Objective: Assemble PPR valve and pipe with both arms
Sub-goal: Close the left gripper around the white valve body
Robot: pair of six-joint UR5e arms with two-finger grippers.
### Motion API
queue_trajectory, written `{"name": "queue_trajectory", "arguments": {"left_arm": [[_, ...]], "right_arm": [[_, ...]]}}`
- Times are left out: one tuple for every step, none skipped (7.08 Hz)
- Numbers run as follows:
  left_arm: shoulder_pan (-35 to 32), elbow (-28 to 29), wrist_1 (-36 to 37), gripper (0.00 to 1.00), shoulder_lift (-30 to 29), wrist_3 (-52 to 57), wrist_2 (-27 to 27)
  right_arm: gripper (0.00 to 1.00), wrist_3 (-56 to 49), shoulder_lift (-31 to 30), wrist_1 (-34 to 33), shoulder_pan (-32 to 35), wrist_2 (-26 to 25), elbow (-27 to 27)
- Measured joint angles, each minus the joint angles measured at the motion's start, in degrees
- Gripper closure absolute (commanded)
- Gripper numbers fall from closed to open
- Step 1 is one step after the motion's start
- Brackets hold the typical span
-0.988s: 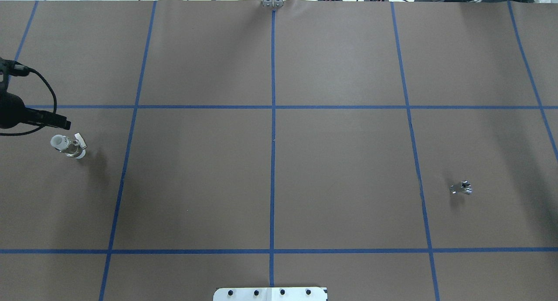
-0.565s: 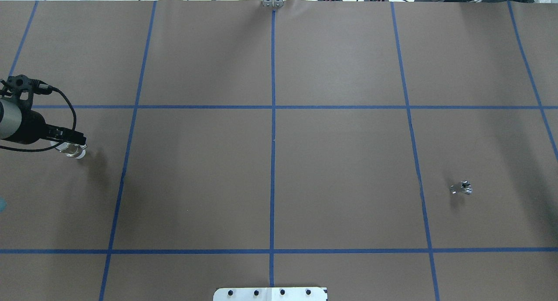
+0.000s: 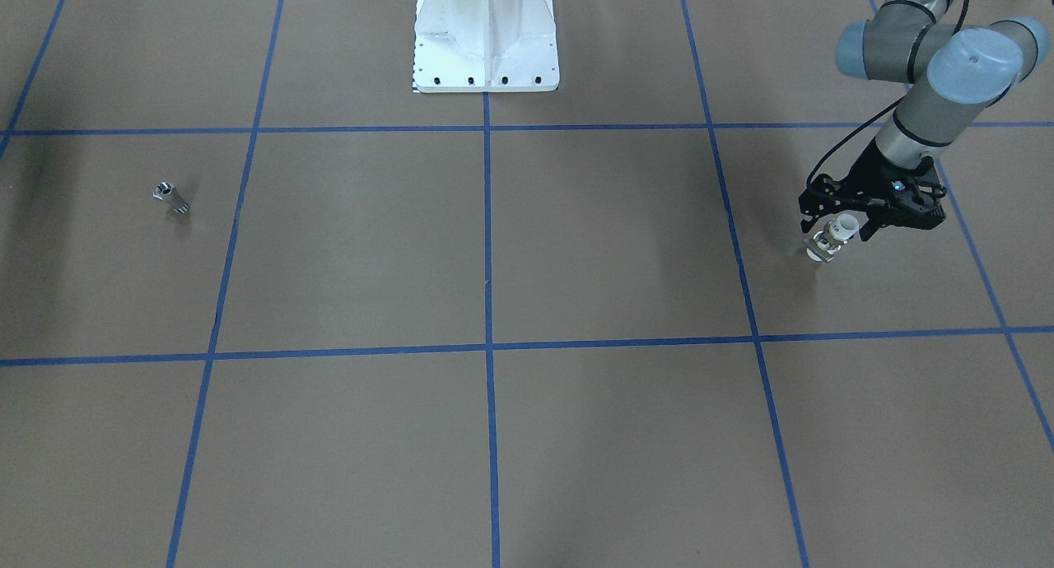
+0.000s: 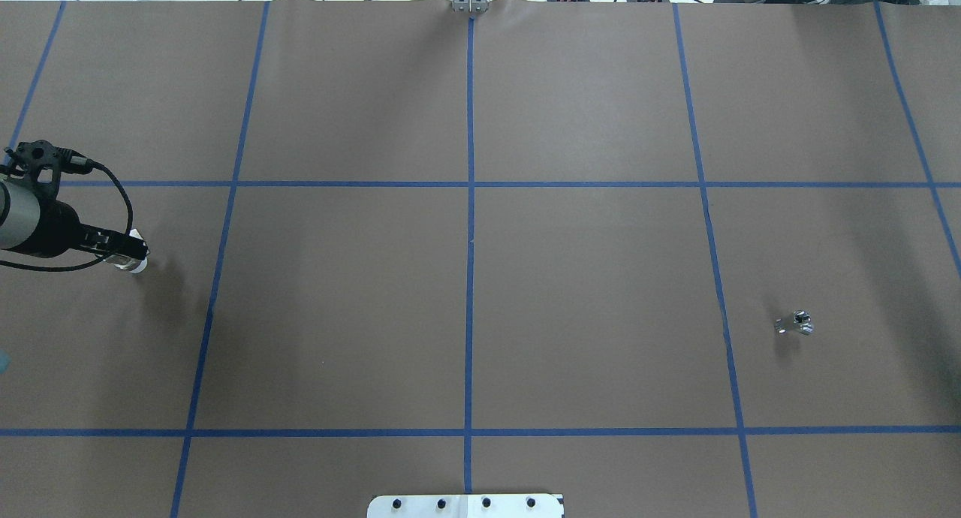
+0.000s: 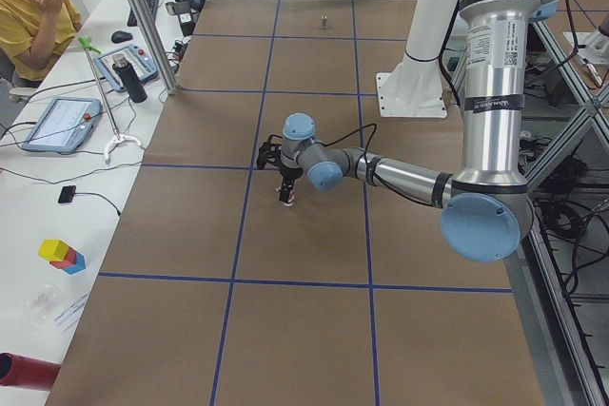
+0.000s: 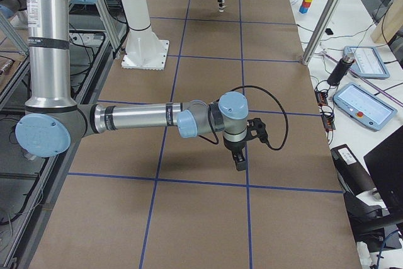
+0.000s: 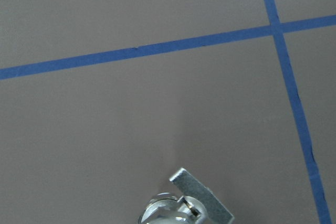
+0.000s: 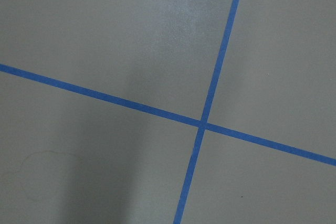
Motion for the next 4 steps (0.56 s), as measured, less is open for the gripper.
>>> {"name": "queue_trajectory", "arguments": {"left_arm": [[0.03, 0.00, 0.00, 0.51, 0.13, 0.03, 0.21], [0.03, 0.00, 0.00, 0.87, 0.20, 0.08, 0.40], [0.04, 0.00, 0.00, 1.00, 0.23, 0.22, 0.48], [0.04, -0.09, 0.00, 1.00, 0.23, 0.38, 0.50]], "right_arm": [[0.00, 0.02, 0.00, 0.00, -0.03, 0.04, 0.03], [0.00, 0.06, 0.00, 0.00, -0.05, 0.05, 0.03], [0.00, 0.06, 0.00, 0.00, -0.05, 0.06, 0.04], [0.00, 0.03, 0.00, 0.00, -0.05, 0.07, 0.04]]}}
